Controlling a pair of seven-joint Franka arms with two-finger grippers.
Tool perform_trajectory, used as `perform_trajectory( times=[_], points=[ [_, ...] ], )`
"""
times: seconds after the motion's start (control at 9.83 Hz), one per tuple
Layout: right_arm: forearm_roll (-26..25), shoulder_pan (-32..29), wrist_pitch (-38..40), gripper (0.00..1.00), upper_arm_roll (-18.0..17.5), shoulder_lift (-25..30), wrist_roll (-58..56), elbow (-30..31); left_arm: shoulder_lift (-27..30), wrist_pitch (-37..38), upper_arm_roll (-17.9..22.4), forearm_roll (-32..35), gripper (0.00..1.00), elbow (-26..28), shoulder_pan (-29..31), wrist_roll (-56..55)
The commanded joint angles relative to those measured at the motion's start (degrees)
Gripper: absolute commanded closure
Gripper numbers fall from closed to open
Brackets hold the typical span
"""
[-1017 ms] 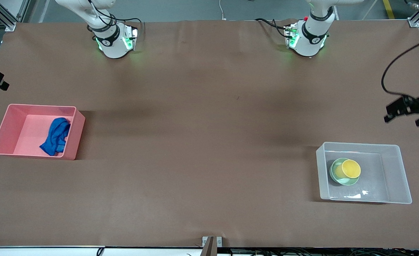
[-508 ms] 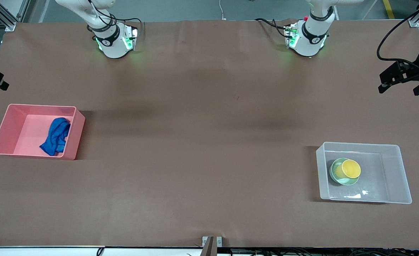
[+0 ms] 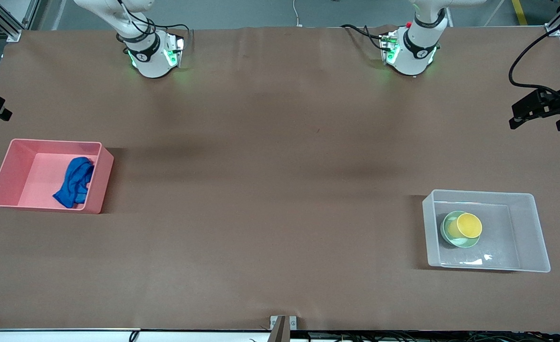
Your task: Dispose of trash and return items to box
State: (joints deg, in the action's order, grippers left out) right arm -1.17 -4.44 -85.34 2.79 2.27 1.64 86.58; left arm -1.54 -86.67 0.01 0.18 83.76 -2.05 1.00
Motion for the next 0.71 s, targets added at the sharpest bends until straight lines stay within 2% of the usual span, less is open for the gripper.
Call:
perform_trajectory(
  times=[0.0,0.61],
  points=[
    [-0.1,-0.2,0.5,0.00,-0.1,-0.1,-0.6,-0.5,1.6,0.4,-0.8,0.2,0.00,3.7,-0.1,-1.3],
    [-0.1,-0.2,0.5,0.00,-0.1,-0.1,-0.6,-0.5,1.8,0.2,-1.3,-0.1,0.00,4.2,-0.1,-0.8]
  ],
)
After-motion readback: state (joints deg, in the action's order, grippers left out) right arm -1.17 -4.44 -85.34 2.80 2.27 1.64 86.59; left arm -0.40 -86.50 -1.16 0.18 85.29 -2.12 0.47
